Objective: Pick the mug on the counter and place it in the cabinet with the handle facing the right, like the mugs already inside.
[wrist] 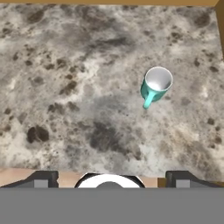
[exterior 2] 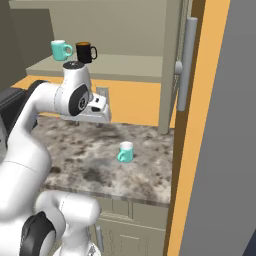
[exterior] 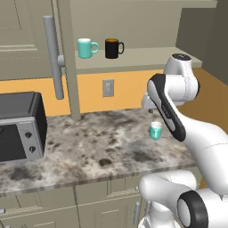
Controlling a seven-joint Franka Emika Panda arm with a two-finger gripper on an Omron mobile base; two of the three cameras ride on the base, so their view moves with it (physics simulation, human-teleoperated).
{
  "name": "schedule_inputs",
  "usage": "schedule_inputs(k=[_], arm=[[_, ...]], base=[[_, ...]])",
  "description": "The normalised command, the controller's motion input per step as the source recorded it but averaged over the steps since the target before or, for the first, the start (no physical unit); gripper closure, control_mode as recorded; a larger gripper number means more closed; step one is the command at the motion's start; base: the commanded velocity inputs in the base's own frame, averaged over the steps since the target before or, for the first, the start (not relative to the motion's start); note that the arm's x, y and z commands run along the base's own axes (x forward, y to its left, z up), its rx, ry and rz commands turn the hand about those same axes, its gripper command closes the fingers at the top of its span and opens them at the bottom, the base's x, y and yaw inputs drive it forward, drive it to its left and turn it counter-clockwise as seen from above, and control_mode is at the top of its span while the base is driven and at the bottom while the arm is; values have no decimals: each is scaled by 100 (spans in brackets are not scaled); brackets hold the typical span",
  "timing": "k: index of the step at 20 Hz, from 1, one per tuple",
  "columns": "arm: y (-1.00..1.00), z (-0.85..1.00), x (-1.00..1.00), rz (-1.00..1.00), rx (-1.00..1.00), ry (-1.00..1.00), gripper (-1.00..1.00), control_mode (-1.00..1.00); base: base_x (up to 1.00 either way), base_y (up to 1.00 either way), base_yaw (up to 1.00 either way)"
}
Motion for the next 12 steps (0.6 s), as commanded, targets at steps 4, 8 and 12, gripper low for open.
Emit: schedule_inputs(k=[4, 8, 12], arm=[[-6, -30, 0, 0, -1, -2, -100, -100], [-10, -28, 0, -1, -3, 0, -100, -100], [-13, -22, 0, -5, 0, 0, -100, -100]], base=[[0, 0, 0], [0, 0, 0], [0, 0, 0]])
